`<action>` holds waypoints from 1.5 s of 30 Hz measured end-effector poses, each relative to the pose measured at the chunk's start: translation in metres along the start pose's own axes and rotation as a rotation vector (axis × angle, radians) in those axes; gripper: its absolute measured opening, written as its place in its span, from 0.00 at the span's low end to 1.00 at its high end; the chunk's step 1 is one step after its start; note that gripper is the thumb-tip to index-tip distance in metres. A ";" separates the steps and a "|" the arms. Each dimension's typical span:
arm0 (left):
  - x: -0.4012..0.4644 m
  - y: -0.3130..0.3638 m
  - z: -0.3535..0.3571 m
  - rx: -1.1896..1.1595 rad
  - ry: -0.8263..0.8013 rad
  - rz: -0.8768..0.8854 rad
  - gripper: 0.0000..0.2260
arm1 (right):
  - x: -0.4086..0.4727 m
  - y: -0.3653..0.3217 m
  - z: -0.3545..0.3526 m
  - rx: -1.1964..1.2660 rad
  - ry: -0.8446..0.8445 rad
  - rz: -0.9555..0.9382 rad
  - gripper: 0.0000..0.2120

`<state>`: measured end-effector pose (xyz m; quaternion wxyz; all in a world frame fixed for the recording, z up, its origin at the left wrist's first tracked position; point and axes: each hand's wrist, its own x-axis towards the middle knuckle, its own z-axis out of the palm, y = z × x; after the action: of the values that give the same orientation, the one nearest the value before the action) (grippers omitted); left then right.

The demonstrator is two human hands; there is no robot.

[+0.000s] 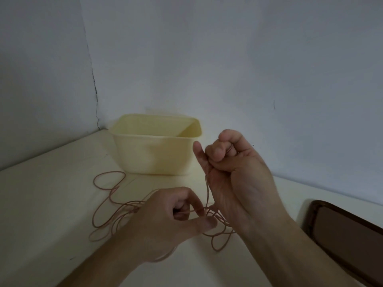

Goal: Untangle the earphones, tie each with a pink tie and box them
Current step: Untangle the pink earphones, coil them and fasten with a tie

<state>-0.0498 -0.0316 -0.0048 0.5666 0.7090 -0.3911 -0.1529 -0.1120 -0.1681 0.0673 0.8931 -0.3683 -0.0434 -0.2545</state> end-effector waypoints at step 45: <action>0.010 0.014 -0.023 -0.696 0.249 0.079 0.11 | 0.006 -0.059 -0.022 -2.019 -0.358 0.322 0.15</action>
<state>-0.0336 -0.0237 0.0173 0.8225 0.4713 -0.2707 -0.1674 -0.1382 -0.2208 0.0908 0.1730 -0.9790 0.1076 0.0082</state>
